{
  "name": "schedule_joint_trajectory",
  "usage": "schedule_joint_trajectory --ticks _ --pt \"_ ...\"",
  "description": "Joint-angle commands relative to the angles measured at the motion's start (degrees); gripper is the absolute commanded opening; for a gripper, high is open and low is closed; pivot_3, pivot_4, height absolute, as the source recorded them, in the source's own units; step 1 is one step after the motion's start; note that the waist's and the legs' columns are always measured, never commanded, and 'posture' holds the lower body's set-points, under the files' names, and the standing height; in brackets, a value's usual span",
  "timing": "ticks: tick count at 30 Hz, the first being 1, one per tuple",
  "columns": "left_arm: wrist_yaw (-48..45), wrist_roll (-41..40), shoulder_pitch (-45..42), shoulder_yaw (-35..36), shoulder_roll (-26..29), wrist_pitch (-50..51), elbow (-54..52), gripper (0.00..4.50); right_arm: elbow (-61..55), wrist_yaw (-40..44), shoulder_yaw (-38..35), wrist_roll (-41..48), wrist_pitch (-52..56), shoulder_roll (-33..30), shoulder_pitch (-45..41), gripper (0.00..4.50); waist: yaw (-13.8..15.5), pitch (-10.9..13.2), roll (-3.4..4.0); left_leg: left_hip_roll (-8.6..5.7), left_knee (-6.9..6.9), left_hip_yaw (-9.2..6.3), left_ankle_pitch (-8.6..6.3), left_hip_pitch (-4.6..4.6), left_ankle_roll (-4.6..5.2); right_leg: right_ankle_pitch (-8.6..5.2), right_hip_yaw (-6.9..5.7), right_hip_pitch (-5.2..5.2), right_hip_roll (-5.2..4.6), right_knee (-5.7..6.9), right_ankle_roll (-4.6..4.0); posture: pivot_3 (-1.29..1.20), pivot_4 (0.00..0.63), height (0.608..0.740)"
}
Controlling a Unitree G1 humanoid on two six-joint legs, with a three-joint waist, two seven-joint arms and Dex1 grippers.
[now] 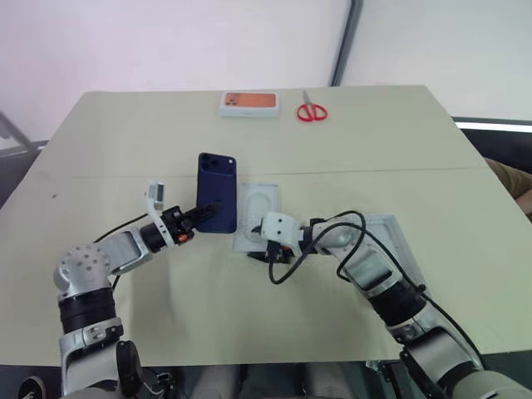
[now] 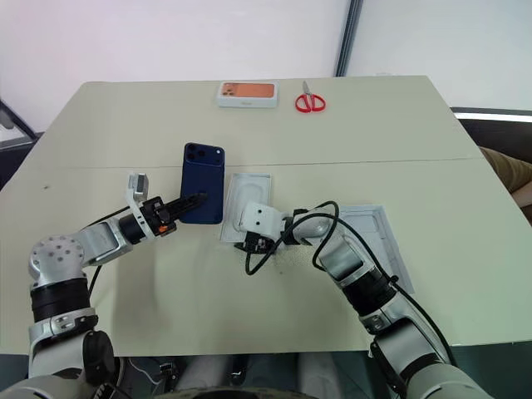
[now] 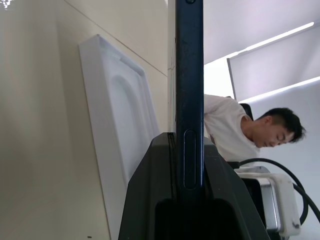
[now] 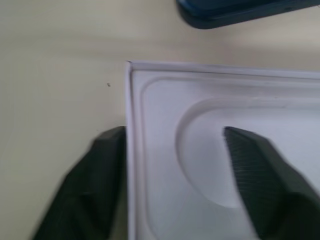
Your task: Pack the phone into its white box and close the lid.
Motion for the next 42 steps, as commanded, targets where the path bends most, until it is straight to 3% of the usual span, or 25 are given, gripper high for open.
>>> schedule_joint_trajectory --ticks 1,8,13,18,31,32,33,38,42 --pt "-0.6 -2.6 -0.1 0.8 0.0 -0.8 -2.4 0.0 -3.2 1.1 0.8 0.9 2.3 -0.1 0.8 3.75 0.0 0.0 0.0 0.0 -0.01 0.0 -0.01 -0.01 0.01 0.0 0.0 0.01 0.0 0.0 0.0 0.0 0.15 0.74" --pt "0.6 -3.9 0.3 -0.2 -1.4 1.3 -3.8 0.0 -9.3 1.5 -3.3 5.1 7.0 -1.0 -0.1 3.75 0.0 0.0 0.0 0.0 0.0 0.0 -0.11 -0.03 0.18 0.0 0.0 -0.01 0.0 0.01 0.0 0.0 0.15 0.74" --pt "3.4 -5.6 0.4 0.1 -3.5 2.4 -3.9 0.0 -15.1 3.7 -8.1 8.7 8.6 -7.0 0.7 3.75 0.3 0.0 -0.03 -0.04 0.04 -0.02 -0.12 -0.04 0.21 0.0 -0.02 0.01 -0.04 0.0 0.0 0.0 0.15 0.74" --pt "7.6 -5.2 0.5 -1.2 -8.3 1.5 -2.7 0.0 -13.8 4.6 -15.6 12.9 9.2 -12.7 1.7 3.75 0.3 0.0 -0.08 -0.03 0.02 -0.01 -0.14 -0.05 0.25 0.0 -0.02 0.02 -0.04 -0.01 0.0 0.0 0.15 0.74" --pt "7.6 -1.1 -0.2 -6.2 -10.9 -1.9 0.9 0.0 -10.2 0.5 -14.3 10.8 4.9 -14.1 4.0 3.75 0.2 0.1 -0.1 -0.02 0.05 0.07 -0.13 -0.05 0.24 0.0 0.01 0.01 -0.04 0.0 0.0 0.0 0.15 0.74" --pt "7.7 -1.3 -0.3 -6.3 -11.0 -1.7 1.0 1.01 -10.1 0.3 -14.1 10.6 4.7 -14.1 3.9 3.8 0.2 0.1 -0.1 -0.02 0.05 0.07 -0.13 -0.05 0.24 0.0 0.01 0.01 -0.04 0.0 0.0 0.0 0.15 0.74" --pt "7.7 -1.1 -0.3 -6.6 -11.0 -1.9 0.8 1.33 -10.0 0.2 -13.9 10.5 4.6 -14.1 3.8 3.8 0.3 0.1 -0.1 -0.02 0.05 0.07 -0.13 -0.06 0.24 0.0 0.01 0.01 -0.04 0.0 0.0 0.0 0.15 0.74" --pt "7.0 0.8 0.4 -9.0 -10.2 -2.8 -1.0 3.85 -9.3 -0.4 -12.9 10.3 4.2 -13.5 3.0 3.8 0.3 0.0 -0.06 -0.02 0.09 0.07 -0.13 -0.03 0.25 0.0 0.0 0.08 -0.04 0.01 0.01 0.0 0.15 0.74" --pt "6.2 0.7 0.8 -9.9 -8.9 -2.9 -2.9 3.85 -9.0 -0.5 -12.6 10.2 3.8 -13.2 2.8 3.8 0.1 0.0 -0.06 -0.02 0.08 0.06 -0.13 -0.01 0.25 0.0 0.01 0.07 -0.03 0.01 0.01 0.0 0.15 0.74"
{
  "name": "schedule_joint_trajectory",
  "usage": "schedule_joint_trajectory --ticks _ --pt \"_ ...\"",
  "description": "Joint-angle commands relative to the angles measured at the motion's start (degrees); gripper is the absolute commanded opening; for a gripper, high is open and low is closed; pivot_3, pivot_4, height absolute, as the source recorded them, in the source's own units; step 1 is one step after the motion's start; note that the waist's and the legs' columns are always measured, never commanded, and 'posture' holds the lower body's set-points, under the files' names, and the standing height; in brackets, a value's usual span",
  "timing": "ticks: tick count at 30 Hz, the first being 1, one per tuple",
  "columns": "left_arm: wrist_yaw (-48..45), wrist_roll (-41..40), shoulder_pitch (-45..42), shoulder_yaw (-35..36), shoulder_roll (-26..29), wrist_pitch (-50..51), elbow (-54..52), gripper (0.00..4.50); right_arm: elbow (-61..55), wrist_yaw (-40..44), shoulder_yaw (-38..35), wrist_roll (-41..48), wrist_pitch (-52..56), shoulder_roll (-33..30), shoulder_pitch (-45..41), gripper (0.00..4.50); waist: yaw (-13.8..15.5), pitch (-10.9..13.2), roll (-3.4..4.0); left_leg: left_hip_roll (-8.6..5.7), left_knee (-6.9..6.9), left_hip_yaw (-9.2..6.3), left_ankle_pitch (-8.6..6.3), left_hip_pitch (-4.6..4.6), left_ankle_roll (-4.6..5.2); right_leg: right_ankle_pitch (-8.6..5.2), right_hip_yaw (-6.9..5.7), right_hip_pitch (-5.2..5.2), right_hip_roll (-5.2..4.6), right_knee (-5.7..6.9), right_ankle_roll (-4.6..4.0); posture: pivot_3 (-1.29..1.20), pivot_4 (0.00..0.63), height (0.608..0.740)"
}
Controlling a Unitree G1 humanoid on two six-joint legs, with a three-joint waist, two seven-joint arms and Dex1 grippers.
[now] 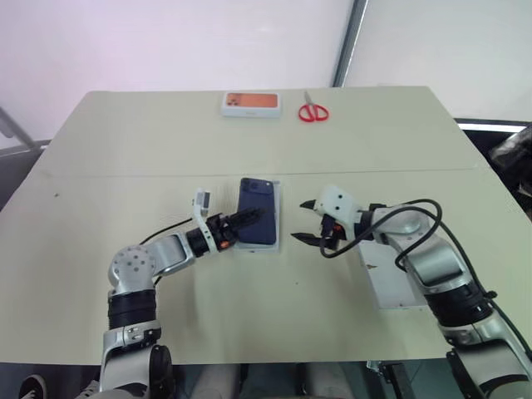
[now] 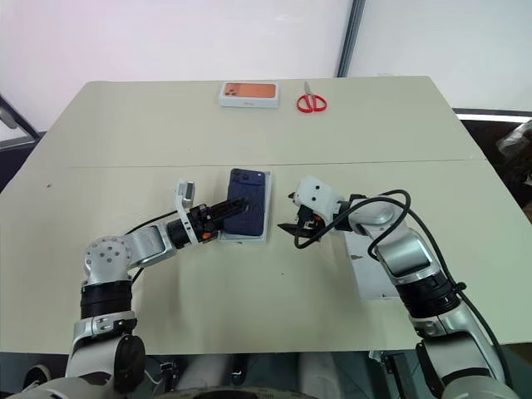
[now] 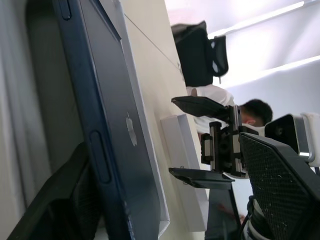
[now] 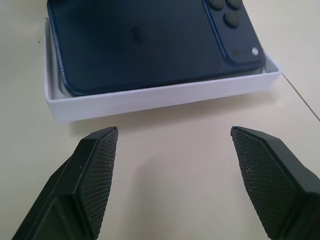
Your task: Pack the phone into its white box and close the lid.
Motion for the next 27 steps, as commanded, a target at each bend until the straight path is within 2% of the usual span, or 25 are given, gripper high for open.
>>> schedule_joint_trajectory --ticks 1,17,27 --pt "-0.4 1.1 0.9 -0.8 1.7 -0.2 -1.4 3.85 -0.4 -0.1 0.0 0.0 -1.3 0.4 -1.2 3.8 -0.1 0.0 0.0 0.0 -0.01 0.01 0.0 -0.01 0.0 0.0 0.01 -0.01 0.0 0.0 0.0 0.0 0.15 0.74" --pt "1.8 -0.9 -1.9 -2.5 5.4 3.9 -8.7 3.85 2.2 -0.7 1.8 -0.8 -3.4 2.5 -2.7 3.8 0.0 0.0 -0.01 0.0 -0.01 0.0 0.0 -0.02 -0.01 0.0 0.01 -0.03 0.01 0.0 0.0 0.0 0.15 0.74" --pt "2.4 -2.9 -1.2 0.5 10.3 5.9 -11.5 3.85 3.1 -0.7 2.1 -1.7 -4.6 2.7 -2.7 3.8 0.0 0.0 -0.01 0.0 -0.03 -0.01 0.01 -0.03 -0.02 0.0 0.01 -0.06 0.01 0.0 0.0 0.0 0.15 0.74"
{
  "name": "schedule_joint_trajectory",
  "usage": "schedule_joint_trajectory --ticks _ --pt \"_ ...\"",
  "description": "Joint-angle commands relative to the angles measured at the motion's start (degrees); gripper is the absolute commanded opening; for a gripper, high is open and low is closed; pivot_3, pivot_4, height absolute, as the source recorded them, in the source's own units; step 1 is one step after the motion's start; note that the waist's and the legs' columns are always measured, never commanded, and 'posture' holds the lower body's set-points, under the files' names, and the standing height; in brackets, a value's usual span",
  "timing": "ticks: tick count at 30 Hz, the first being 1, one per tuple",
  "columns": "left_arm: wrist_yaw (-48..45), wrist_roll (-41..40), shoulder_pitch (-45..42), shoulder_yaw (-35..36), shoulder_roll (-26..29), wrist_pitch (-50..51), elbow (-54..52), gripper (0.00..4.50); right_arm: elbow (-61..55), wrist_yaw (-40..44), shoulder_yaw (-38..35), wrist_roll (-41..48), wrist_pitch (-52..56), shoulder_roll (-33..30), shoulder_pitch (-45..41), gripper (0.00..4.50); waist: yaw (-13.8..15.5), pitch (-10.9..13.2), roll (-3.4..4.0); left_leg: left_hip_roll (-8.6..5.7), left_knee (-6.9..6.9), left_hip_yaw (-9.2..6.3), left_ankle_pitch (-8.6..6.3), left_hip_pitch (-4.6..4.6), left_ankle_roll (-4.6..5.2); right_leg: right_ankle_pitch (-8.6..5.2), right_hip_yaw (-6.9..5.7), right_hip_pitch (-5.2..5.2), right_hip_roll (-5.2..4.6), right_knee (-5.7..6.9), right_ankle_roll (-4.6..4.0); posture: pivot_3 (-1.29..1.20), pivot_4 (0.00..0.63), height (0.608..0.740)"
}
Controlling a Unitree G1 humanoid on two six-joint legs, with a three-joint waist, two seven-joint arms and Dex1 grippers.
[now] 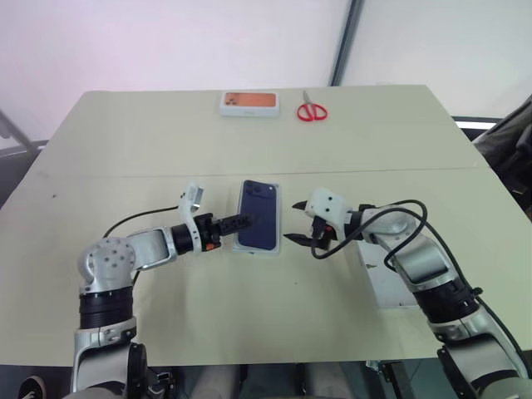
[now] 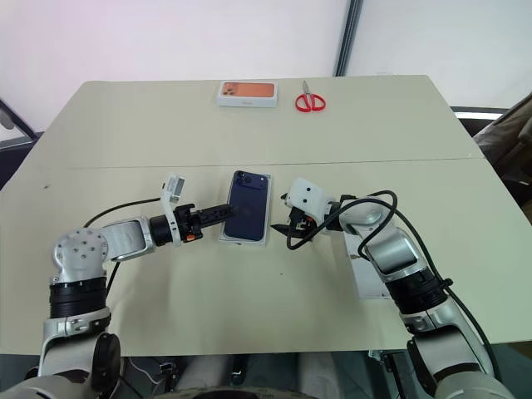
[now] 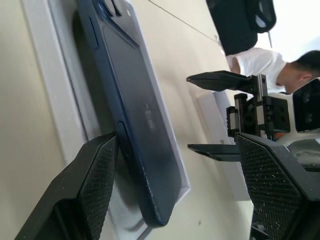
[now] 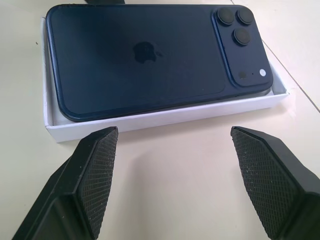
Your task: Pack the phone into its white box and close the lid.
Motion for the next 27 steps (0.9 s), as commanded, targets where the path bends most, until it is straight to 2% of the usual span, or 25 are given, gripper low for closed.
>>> schedule_joint_trajectory --ticks 1,11,12,14,15,19,20,21,27 --pt "-0.3 -2.2 -0.5 1.8 1.3 0.1 -2.9 3.85 -0.9 -0.3 -0.1 -0.2 -1.2 0.6 -1.2 3.8 0.0 0.0 0.0 0.0 0.0 0.0 0.0 0.0 0.0 0.0 0.0 0.0 0.0 0.0 0.0 0.0 0.15 0.74" --pt "-1.9 -1.5 -1.3 3.4 6.0 -0.8 -1.4 3.85 -0.3 -0.9 -0.8 -0.4 -1.4 1.5 -1.6 3.8 0.0 0.0 0.0 0.0 -0.01 0.0 0.0 0.0 0.0 0.0 0.0 0.0 0.0 0.0 0.0 0.0 0.15 0.74" --pt "-2.2 -0.8 -1.5 3.7 6.7 -1.8 -0.3 3.9 0.2 -1.2 -1.4 0.0 -1.1 1.8 -1.8 3.54 -0.1 0.0 0.0 0.0 -0.02 0.0 0.0 0.0 0.01 0.0 0.0 -0.01 0.0 0.0 0.0 0.0 0.15 0.74" --pt "-2.5 0.8 -2.5 4.1 8.1 -3.6 1.9 3.33 1.0 -1.2 -1.9 0.4 -0.6 1.8 -2.2 2.95 0.0 0.0 0.0 0.0 -0.02 0.0 0.0 0.0 0.0 0.0 0.0 -0.01 0.0 0.01 0.0 0.0 0.15 0.74" --pt "-2.7 1.5 -2.8 3.9 8.7 -4.2 2.4 2.99 1.2 -1.1 -1.8 0.3 -0.7 1.7 -2.2 2.51 0.0 0.0 0.0 0.0 -0.02 -0.01 0.0 0.0 -0.01 0.0 0.0 -0.02 0.01 0.01 0.0 0.0 0.15 0.74" --pt "-5.1 6.8 -3.2 -0.1 11.1 -7.9 3.0 0.99 2.6 -2.5 -0.9 -1.2 -2.0 2.2 -2.4 0.38 0.0 0.0 0.0 0.0 -0.02 0.01 0.02 0.0 -0.03 0.0 0.01 -0.01 0.0 -0.01 0.0 0.0 0.15 0.74" --pt "-5.5 7.6 -3.2 -0.7 11.1 -8.5 3.4 0.45 2.7 -2.8 -0.7 -1.4 -2.2 2.4 -2.4 0.0 0.0 0.0 0.01 0.0 -0.02 0.01 0.04 0.0 -0.07 0.0 0.01 -0.01 0.0 -0.01 0.0 0.0 0.15 0.74" --pt "-5.8 8.2 -3.2 -1.0 11.1 -8.8 3.7 0.03 2.8 -3.0 -0.6 -1.5 -2.4 2.6 -2.4 0.0 0.0 0.0 0.01 0.0 -0.02 0.02 0.05 0.0 -0.09 0.0 0.01 -0.02 0.0 -0.01 0.0 0.0 0.15 0.74" --pt "-7.4 14.3 -2.7 -5.8 10.1 -13.3 4.9 0.03 5.3 -5.4 1.2 -5.1 -4.6 3.9 -2.4 0.0 0.0 0.0 0.01 0.0 -0.03 0.01 0.04 0.0 -0.07 0.0 0.01 -0.02 0.0 0.0 0.0 0.0 0.15 0.74"
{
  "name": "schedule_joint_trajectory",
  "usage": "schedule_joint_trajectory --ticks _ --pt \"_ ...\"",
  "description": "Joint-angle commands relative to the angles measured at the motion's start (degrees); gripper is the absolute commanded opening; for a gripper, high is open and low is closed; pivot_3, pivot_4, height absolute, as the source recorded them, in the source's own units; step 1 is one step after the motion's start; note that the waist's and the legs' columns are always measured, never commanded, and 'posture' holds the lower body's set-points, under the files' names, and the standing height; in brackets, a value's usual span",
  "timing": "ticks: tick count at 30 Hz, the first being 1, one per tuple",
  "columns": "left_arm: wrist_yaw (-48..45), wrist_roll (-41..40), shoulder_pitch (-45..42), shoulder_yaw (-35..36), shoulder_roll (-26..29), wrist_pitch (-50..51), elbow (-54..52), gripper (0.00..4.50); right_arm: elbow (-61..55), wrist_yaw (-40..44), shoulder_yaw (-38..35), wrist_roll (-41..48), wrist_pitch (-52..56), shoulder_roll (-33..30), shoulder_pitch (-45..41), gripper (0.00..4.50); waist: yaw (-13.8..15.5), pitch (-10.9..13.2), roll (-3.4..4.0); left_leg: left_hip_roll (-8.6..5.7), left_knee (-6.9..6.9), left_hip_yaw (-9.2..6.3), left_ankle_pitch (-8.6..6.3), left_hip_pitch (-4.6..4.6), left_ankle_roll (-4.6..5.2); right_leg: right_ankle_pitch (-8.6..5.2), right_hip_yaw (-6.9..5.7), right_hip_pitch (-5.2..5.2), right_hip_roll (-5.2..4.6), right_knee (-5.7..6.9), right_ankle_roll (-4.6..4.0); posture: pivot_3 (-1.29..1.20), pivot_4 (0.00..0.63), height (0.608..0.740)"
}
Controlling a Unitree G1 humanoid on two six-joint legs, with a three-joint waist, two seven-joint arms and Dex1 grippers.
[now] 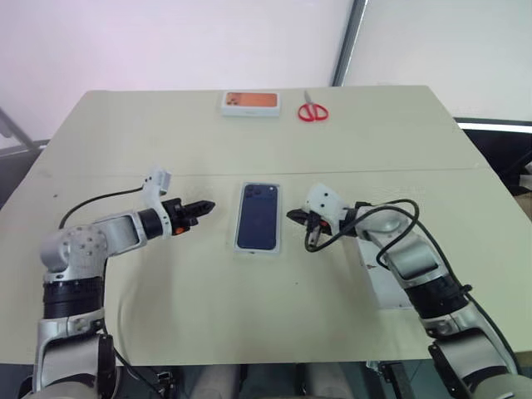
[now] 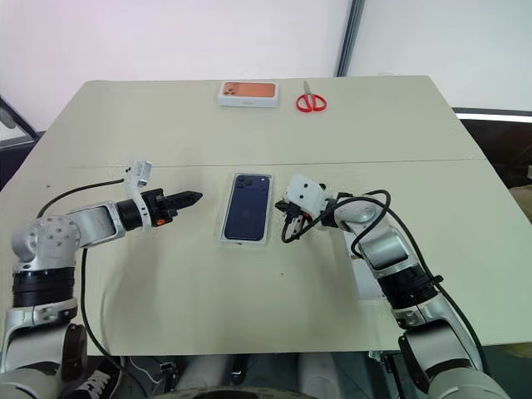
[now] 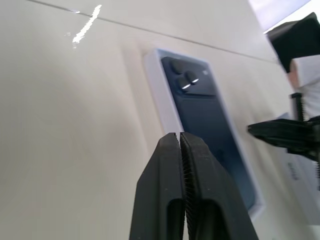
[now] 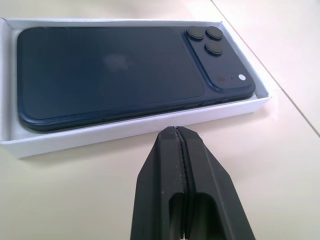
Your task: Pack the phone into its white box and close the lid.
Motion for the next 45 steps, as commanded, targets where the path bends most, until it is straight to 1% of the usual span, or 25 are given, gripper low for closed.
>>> schedule_joint_trajectory --ticks 1,5,7,9,12,15,19,27,32,36,45 --pt "-1.4 2.4 -0.4 -2.1 -0.8 -2.1 -1.2 0.03 0.4 -1.2 0.5 -1.4 -1.6 0.7 -1.0 0.0 0.0 0.0 0.0 0.0 0.0 0.0 0.0 0.0 -0.01 0.0 0.0 -0.01 0.0 0.0 0.0 0.0 0.15 0.74" --pt "-3.0 6.3 -0.2 -8.0 -3.3 -4.4 -1.9 0.03 1.0 -1.4 1.0 -2.0 -2.2 1.3 -0.7 0.0 0.1 0.0 0.0 0.0 0.01 0.0 0.0 0.0 0.0 0.0 0.0 0.01 0.0 0.0 0.0 0.0 0.15 0.74" --pt "-3.9 7.0 -0.3 -10.1 -4.8 -4.2 -1.6 0.03 1.1 -1.3 1.4 -2.7 -2.8 1.0 -0.6 0.0 0.1 0.0 0.0 -0.01 0.02 0.0 0.0 0.0 0.0 0.0 0.0 0.02 -0.01 0.0 0.0 0.0 0.15 0.74" --pt "-5.5 9.4 0.0 -13.9 -5.3 -5.2 -1.5 0.03 1.1 -1.1 1.2 -2.8 -2.7 0.7 -0.4 0.0 0.0 0.0 0.0 -0.01 0.02 0.0 0.0 -0.01 0.0 0.0 0.0 0.01 0.0 0.0 0.0 0.0 0.15 0.74" --pt "-7.2 10.1 -0.1 -16.7 -7.3 -5.3 -2.5 0.03 -0.2 0.2 0.5 -2.2 -1.5 -0.5 0.5 0.0 0.1 0.0 0.01 -0.01 0.01 0.0 0.0 0.0 0.0 0.0 0.0 0.02 0.0 0.01 0.0 0.0 0.15 0.74" --pt "-7.7 10.3 -0.9 -17.6 -10.0 -5.0 -3.1 0.03 -2.5 1.7 -0.4 -1.7 -0.3 -3.0 2.7 0.0 0.6 0.0 0.0 -0.07 0.06 -0.02 -0.04 -0.01 0.07 0.0 -0.03 0.09 -0.05 -0.01 0.01 0.0 0.15 0.74" --pt "-8.6 12.8 -2.4 -19.5 -12.3 -6.5 -1.6 0.03 -7.4 3.5 -2.4 -0.6 2.3 -7.0 7.0 0.0 1.5 0.0 0.0 -0.09 0.12 -0.02 -0.05 -0.01 0.1 0.0 -0.04 0.12 -0.07 -0.01 0.01 0.0 0.15 0.74" --pt "-10.5 15.8 -5.1 -22.4 -17.8 -8.2 1.7 0.03 -16.1 4.3 -7.3 1.4 7.3 -13.3 14.8 0.0 1.6 0.0 0.0 -0.1 0.14 -0.02 -0.05 -0.01 0.12 0.0 -0.07 0.16 -0.08 -0.01 0.02 0.0 0.15 0.74" --pt "-11.7 17.1 -5.3 -23.8 -19.6 -8.3 2.1 0.03 -16.0 3.2 -10.4 1.4 7.1 -15.9 17.3 0.0 1.5 0.0 -0.01 -0.1 0.15 -0.01 -0.06 -0.01 0.14 -0.01 -0.08 0.17 -0.08 -0.02 0.02 0.0 0.15 0.74" --pt "-12.3 18.1 -5.2 -24.7 -19.9 -9.0 2.6 0.03 -15.9 2.8 -10.8 1.4 7.0 -16.2 17.5 0.0 1.5 0.0 -0.02 -0.09 0.15 -0.01 -0.06 -0.01 0.14 -0.01 -0.08 0.17 -0.08 -0.02 0.02 0.0 0.15 0.74" --pt "-12.2 19.6 -4.9 -23.4 -20.2 -9.1 3.2 0.03 -16.7 3.1 -9.2 1.9 7.5 -15.3 16.7 0.0 1.5 0.0 -0.02 -0.08 0.16 -0.01 -0.06 0.0 0.14 -0.01 -0.08 0.17 -0.07 -0.01 0.02 0.0 0.15 0.74"
